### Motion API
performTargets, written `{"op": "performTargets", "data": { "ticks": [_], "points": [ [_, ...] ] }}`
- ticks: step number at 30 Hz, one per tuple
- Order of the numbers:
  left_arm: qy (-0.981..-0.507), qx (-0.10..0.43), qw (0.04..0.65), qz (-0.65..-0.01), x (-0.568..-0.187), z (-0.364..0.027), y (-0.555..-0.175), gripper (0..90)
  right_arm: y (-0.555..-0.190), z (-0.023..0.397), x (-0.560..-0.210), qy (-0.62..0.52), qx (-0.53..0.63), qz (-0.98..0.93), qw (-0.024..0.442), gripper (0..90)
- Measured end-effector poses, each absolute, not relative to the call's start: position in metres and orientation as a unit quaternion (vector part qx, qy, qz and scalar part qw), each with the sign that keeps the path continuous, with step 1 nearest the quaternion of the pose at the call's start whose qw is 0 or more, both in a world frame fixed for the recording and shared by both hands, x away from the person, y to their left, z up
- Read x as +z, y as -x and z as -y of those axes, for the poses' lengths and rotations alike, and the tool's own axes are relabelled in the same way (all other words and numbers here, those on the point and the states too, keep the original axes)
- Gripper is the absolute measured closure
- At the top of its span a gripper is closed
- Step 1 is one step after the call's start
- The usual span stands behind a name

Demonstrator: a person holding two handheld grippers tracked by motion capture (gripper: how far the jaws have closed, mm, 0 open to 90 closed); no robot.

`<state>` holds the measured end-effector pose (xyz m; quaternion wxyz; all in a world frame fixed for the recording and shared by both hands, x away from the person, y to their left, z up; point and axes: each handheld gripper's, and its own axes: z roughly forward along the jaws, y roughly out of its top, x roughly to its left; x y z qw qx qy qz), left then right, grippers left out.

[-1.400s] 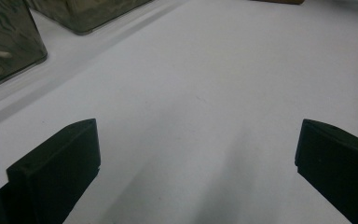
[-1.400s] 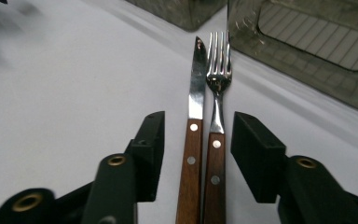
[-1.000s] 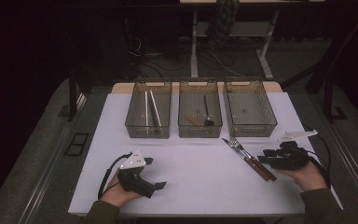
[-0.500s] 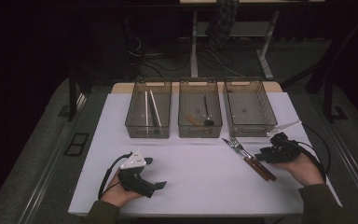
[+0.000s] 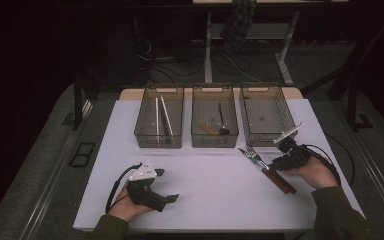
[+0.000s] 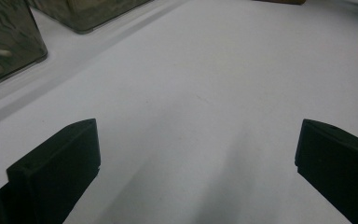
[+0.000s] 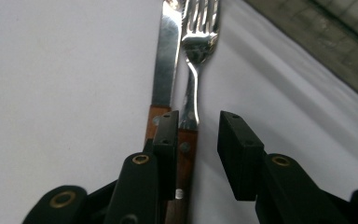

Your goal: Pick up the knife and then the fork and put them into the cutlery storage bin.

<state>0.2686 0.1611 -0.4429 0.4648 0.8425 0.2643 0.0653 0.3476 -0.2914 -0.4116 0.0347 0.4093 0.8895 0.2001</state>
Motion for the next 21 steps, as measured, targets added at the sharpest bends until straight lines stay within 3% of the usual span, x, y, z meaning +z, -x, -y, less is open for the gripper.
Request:
{"op": "performTargets", "data": {
  "ticks": [21],
  "points": [
    [-0.843,0.065,0.464,-0.265,-0.4432,-0.1602,-0.2685,0.0,-0.3472,0.2831,-0.4216,-0.394,0.132,-0.909,0.023,72.5]
  ]
}}
